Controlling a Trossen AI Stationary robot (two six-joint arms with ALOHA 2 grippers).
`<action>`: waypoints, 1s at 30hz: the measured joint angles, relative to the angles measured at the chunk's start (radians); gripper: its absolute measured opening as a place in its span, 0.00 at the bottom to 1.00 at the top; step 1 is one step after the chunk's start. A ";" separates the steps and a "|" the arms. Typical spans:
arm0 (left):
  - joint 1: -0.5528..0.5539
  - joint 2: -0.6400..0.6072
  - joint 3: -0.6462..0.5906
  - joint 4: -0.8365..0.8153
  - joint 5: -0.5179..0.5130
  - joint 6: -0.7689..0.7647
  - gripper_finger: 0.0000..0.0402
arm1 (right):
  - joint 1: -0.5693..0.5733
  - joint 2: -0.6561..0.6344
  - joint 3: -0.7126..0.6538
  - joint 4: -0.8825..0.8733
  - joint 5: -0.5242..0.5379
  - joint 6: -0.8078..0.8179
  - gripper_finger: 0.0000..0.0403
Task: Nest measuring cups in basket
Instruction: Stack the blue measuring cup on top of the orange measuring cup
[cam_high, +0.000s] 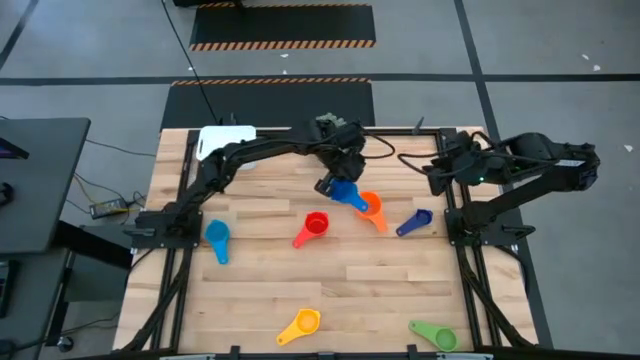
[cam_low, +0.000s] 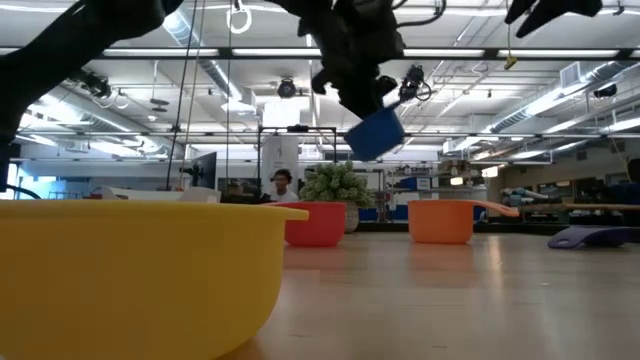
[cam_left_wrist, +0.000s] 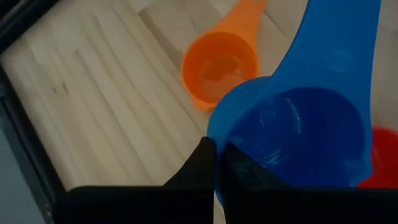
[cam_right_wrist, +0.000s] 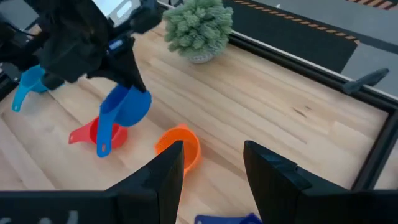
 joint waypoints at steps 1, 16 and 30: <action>-0.002 0.008 0.000 0.016 0.000 0.008 0.01 | 0.000 -0.017 -0.016 0.001 0.000 0.007 0.43; -0.069 0.082 0.000 0.324 0.000 0.061 0.01 | 0.000 -0.142 -0.217 0.055 -0.043 0.071 0.43; -0.059 0.184 -0.001 0.309 -0.071 0.008 0.01 | 0.000 -0.168 -0.218 0.086 -0.051 0.015 0.43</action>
